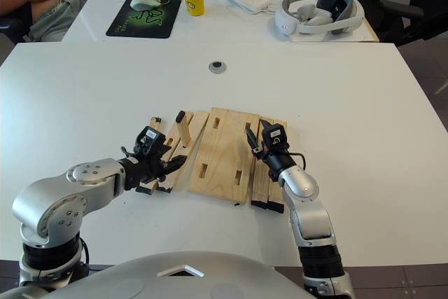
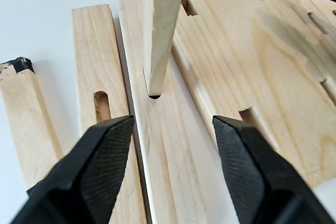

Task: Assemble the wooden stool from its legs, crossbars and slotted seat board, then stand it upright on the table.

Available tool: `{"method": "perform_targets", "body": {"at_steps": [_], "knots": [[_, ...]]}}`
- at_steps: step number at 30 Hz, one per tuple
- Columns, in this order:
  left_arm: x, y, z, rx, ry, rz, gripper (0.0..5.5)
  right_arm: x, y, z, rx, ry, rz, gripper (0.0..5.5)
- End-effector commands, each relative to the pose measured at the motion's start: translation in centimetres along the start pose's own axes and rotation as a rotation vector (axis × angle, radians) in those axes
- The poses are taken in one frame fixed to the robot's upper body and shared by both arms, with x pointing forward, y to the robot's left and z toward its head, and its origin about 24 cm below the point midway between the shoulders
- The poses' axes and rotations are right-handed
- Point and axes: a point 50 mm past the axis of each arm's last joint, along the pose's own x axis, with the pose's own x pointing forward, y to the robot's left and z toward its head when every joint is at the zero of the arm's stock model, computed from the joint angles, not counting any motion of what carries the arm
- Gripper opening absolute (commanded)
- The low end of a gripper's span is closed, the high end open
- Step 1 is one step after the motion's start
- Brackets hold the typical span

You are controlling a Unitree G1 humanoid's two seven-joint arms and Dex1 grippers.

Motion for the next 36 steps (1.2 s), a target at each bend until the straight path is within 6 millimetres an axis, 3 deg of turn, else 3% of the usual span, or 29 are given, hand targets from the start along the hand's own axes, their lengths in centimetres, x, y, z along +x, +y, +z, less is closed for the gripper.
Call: {"method": "perform_targets", "body": {"at_steps": [1, 21, 36], "knots": [[0.1, -0.1, -0.1, 0.02, 0.021, 0.015, 2.78, 0.0, 0.2, 0.3, 0.006, -0.004, 0.007, 2.23], [0.9, -0.3, -1.7, -0.065, 0.092, 0.011, 2.78, 0.1, 0.5, 0.5, 0.009, -0.005, 0.025, 2.23], [0.6, 0.6, -2.1, -0.05, 0.127, 0.037, 2.78, -0.4, 1.1, 0.1, 0.026, 0.002, 0.005, 2.23]]}}
